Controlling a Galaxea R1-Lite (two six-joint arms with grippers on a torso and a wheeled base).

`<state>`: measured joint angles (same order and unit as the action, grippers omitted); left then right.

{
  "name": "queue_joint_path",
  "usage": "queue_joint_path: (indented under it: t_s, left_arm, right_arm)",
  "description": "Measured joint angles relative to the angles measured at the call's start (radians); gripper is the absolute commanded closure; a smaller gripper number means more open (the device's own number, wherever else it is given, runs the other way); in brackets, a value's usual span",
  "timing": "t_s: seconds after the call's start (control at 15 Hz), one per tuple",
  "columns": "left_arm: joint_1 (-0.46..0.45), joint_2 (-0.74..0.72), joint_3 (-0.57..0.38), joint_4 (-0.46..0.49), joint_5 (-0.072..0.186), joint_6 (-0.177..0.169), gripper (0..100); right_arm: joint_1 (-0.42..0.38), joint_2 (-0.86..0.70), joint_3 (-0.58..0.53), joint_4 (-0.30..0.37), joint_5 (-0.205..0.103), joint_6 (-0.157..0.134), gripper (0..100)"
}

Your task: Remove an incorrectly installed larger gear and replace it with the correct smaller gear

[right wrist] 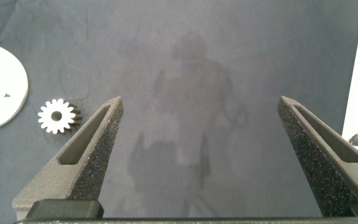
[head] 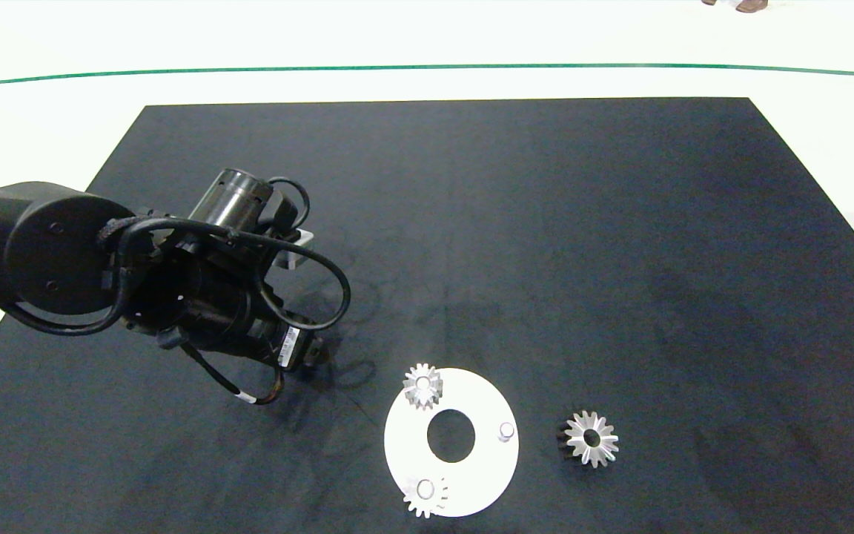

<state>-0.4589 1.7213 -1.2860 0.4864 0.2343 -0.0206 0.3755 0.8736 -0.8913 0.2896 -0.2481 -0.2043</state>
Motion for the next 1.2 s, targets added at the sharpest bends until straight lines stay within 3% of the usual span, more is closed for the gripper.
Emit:
queue_joint_path:
  t_s: [1.2]
  left_arm:
    - [0.0, -0.003, -0.001, 0.0, 0.0, 0.016, 49]
  right_arm:
    - [0.0, 0.003, 0.001, 0.0, 0.001, 0.0, 0]
